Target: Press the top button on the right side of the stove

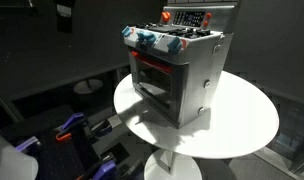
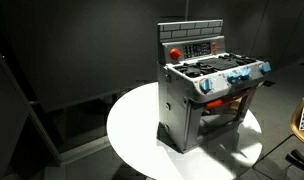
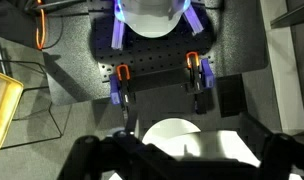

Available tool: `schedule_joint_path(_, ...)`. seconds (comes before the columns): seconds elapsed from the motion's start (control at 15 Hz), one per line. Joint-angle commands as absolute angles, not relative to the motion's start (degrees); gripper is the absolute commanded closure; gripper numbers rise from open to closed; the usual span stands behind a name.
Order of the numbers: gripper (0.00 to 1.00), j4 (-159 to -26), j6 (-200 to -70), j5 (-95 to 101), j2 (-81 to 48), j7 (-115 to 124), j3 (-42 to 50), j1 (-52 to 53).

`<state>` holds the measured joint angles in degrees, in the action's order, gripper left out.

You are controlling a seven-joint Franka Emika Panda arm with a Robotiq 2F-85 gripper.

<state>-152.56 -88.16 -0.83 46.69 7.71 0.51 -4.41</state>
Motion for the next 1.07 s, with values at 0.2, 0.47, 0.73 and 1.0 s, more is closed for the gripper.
schedule_joint_path(0.2, 0.00, -152.4, -88.0, -0.9, 46.6, 7.6, 0.4, -4.5)
schedule_joint_path(0.47, 0.00, -151.3, -88.8, -1.2, 46.2, 8.1, 0.4, -4.7)
schedule_joint_path(0.73, 0.00, -148.0, -91.2, -1.7, 44.4, 8.9, 0.4, -4.9)
schedule_joint_path(1.0, 0.00, -143.7, -95.9, -2.1, 41.3, 10.9, 0.4, -5.4)
